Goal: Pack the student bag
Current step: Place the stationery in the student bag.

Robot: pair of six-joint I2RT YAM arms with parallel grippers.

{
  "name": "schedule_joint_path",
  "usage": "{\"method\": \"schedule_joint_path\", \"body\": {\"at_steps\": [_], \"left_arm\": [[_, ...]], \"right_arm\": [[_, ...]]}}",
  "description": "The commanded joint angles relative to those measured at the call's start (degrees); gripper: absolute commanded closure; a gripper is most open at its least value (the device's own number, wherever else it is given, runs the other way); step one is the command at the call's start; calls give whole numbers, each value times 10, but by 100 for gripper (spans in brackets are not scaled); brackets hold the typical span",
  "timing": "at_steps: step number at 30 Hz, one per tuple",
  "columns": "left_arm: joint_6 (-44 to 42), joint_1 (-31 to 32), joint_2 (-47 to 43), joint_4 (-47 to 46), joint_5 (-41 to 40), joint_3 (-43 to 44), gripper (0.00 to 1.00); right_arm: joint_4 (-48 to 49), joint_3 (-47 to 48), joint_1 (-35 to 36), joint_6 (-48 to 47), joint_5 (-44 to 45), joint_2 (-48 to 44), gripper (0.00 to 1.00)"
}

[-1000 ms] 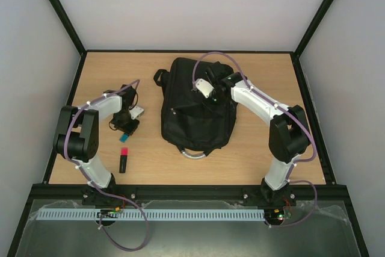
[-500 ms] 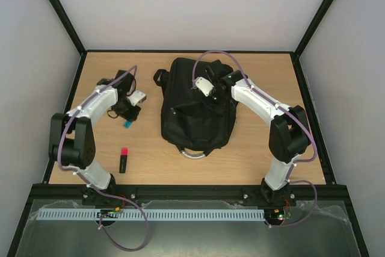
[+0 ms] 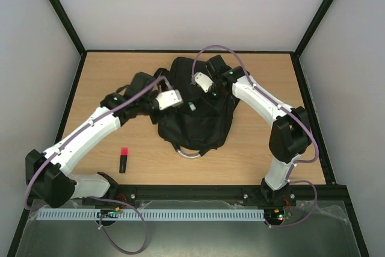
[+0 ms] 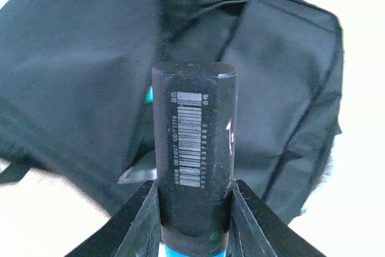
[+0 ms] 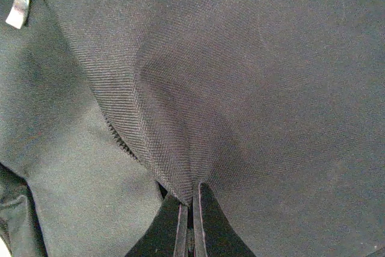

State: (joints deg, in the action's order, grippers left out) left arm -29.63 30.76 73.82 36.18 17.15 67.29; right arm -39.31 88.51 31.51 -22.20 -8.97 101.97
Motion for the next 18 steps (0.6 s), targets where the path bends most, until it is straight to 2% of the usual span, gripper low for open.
{"method": "schedule_joint_path", "body": {"at_steps": [1,7,11,18], "left_arm": [[-95,71,12,-64,-6,-33,91],[-179,129,75,-102,-67,-47,92],[-222,137,109,-125,-90,-35,93],[-320,148,163,-106,-140,-19,92]], "right_arm": [[-33,47,3,5,-40,-24,99],[-40,57,4,3,-52,-29,99],[-44,49,3,0,-53,-37,99],[-43,46,3,1,-62,-40,99]]}}
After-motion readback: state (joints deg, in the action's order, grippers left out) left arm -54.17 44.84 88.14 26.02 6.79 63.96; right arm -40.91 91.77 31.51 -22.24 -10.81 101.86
